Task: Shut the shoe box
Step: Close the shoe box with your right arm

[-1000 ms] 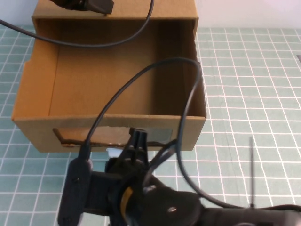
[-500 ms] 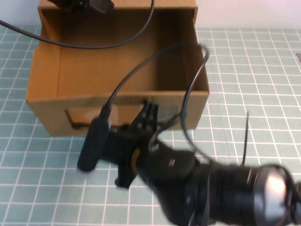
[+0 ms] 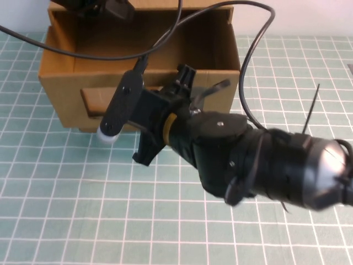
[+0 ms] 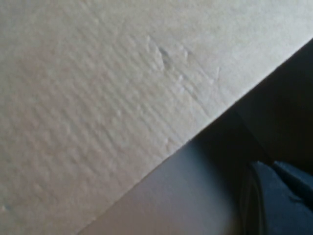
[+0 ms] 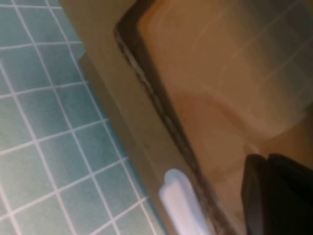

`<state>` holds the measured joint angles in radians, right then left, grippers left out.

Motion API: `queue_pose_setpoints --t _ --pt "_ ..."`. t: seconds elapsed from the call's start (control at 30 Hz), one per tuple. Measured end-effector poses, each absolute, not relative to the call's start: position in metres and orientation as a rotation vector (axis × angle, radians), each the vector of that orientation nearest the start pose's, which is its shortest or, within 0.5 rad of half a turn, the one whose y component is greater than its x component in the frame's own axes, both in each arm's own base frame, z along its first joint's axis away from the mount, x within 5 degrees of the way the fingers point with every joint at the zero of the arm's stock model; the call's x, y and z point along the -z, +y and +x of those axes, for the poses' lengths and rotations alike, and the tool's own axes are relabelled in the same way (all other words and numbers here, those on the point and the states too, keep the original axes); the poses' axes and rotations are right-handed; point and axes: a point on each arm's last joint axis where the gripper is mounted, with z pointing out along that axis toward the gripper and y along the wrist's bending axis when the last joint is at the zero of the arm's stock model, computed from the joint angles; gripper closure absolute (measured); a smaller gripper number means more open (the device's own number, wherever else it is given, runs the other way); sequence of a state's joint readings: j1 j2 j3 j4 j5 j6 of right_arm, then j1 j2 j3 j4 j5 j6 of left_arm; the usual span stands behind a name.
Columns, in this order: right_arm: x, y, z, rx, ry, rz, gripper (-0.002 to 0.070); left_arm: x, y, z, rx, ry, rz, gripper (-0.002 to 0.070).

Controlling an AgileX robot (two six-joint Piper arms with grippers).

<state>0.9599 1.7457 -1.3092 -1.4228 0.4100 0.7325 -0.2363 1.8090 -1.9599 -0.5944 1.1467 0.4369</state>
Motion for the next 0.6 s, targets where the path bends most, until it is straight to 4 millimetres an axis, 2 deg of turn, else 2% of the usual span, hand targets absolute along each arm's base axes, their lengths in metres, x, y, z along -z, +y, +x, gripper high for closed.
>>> queue_pose_setpoints --t 0.23,0.5,0.6 --pt "-0.282 0.324 0.290 0.226 1.529 -1.233 0.0690 -0.411 -0.138 0.373 0.675 2.247 0.709 0.0680" --pt "-0.288 0.344 0.309 0.152 1.473 -1.216 0.0690 -0.411 -0.138 0.373 0.675 2.246 0.708 0.0680" --pt "-0.289 0.339 0.322 0.170 1.490 -1.185 0.0690 -0.411 -0.138 0.374 0.673 2.243 0.705 0.0680"
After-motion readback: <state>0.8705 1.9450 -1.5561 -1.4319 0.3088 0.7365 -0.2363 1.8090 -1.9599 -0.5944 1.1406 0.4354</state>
